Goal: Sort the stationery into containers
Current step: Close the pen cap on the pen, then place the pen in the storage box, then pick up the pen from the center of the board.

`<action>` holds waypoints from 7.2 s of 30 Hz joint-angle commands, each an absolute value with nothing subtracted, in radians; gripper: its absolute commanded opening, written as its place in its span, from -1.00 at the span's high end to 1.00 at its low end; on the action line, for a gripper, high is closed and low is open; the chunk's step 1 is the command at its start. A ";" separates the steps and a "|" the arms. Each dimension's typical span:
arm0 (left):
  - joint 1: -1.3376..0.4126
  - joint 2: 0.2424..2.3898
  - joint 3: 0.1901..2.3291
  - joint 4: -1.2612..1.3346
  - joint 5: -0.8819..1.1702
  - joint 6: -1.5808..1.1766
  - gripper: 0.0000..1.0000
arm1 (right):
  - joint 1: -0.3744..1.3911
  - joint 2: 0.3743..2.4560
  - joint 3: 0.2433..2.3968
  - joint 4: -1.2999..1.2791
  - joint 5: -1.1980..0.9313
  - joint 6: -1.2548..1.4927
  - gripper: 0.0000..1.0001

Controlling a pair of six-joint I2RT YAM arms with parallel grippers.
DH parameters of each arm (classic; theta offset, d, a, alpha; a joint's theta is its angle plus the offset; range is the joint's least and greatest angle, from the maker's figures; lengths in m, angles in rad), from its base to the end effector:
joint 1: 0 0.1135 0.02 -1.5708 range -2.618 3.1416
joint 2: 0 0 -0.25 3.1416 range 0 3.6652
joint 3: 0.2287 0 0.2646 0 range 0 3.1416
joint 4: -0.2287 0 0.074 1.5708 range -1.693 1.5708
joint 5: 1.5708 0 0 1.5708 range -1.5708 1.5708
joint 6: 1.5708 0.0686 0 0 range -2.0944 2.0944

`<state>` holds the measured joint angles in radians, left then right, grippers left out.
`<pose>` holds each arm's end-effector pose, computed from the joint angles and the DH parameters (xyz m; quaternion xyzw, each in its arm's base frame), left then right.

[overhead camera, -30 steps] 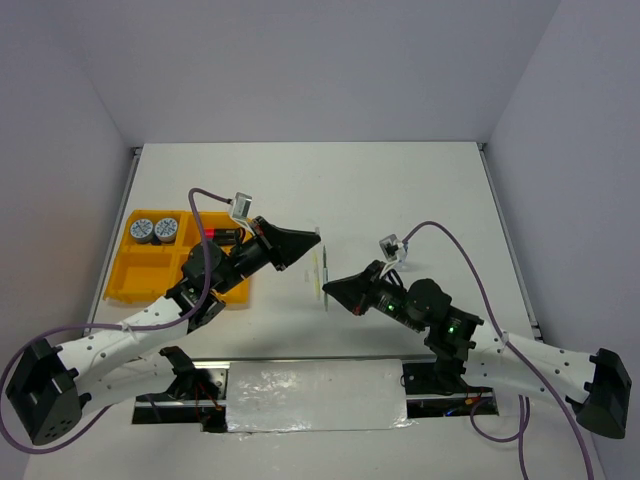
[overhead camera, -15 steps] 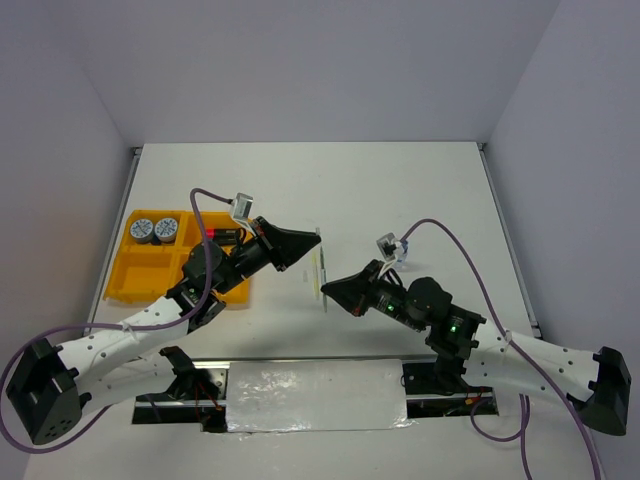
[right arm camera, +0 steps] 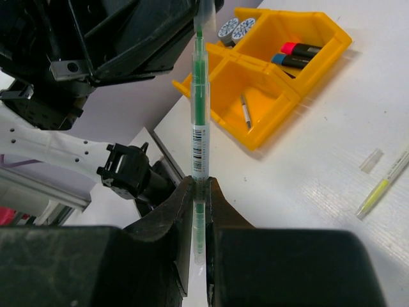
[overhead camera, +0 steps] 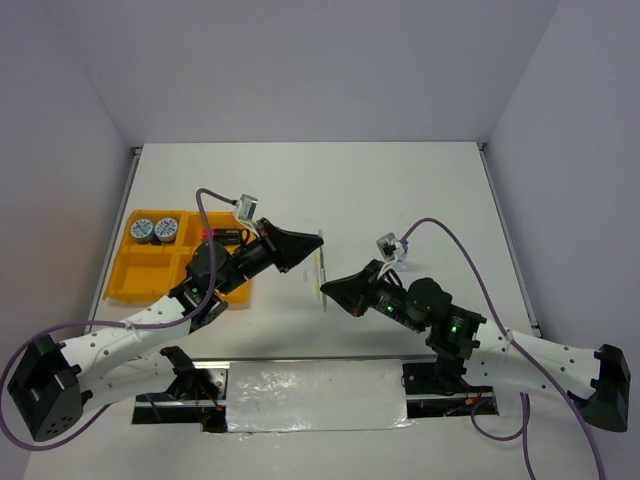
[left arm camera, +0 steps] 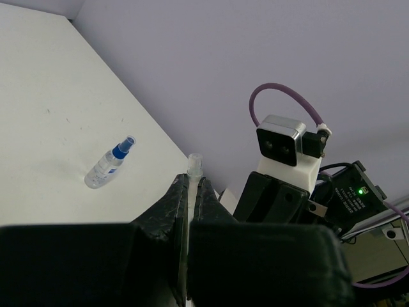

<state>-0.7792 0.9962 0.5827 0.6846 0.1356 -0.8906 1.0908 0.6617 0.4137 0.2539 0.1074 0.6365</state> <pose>0.1934 -0.2041 0.3128 0.0203 0.6057 -0.6163 0.5028 0.1125 0.2002 0.2628 -0.1214 0.6945 0.5138 0.4888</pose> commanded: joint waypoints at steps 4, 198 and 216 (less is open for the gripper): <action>-0.799 0.971 0.603 0.723 0.137 -0.851 1.00 | 1.101 0.658 0.477 0.255 0.160 0.609 1.00; -1.017 0.842 1.003 -0.675 -0.739 -0.611 -0.99 | 0.848 1.684 1.164 -0.448 0.382 0.551 -0.12; -1.017 0.862 0.991 -0.706 -0.747 -0.670 -0.99 | 0.845 1.816 1.132 -0.328 0.278 0.560 -0.05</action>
